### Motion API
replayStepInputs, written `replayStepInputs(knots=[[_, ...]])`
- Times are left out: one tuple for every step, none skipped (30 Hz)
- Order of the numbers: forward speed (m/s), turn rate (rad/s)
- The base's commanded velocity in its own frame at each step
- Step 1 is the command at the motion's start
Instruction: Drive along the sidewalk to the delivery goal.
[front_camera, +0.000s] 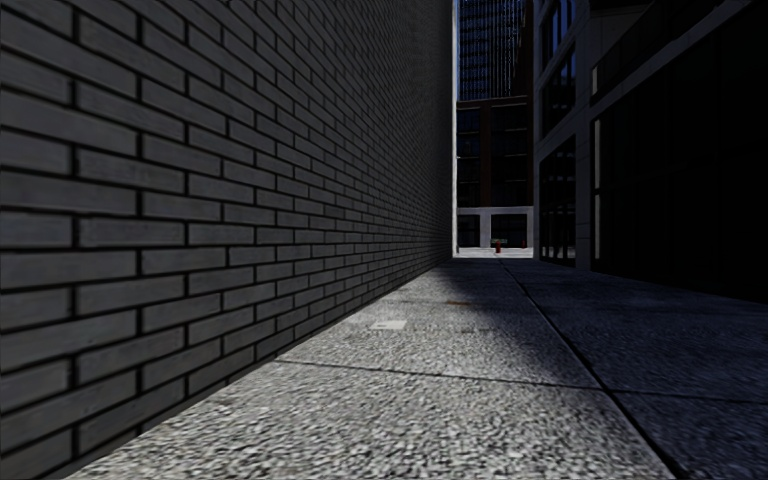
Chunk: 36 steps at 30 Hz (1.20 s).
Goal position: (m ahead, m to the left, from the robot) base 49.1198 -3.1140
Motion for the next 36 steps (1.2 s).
replayStepInputs(knots=[[0.99, 0.0], [0.99, 0.0], [0.99, 0.0], [0.99, 0.0], [0.99, -0.69], [0.99, -1.2], [0.99, -1.2], [0.99, -1.2], [0.99, -1.18], [0.99, 0.0], [0.99, 0.0], [0.99, 0.0], [0.99, 0.0], [0.99, 0.0], [0.99, 0.0], [0.99, 0.0], [0.99, 0.0], [0.99, 0.0], [0.99, 0.0], [0.99, 0.0], [0.99, 0.0], [0.99, -0.88], [0.99, -0.88], [0.99, -0.99], [0.99, -1.01], [0.99, -1.01], [0.99, -0.62], [0.99, 0.0], [0.99, 0.0], [0.99, 0.0], [0.99, 0.0], [0.99, 0.0], [0.99, 0.0], [0.99, 0.0], [0.99, 0.0], [0.99, 0.0]])
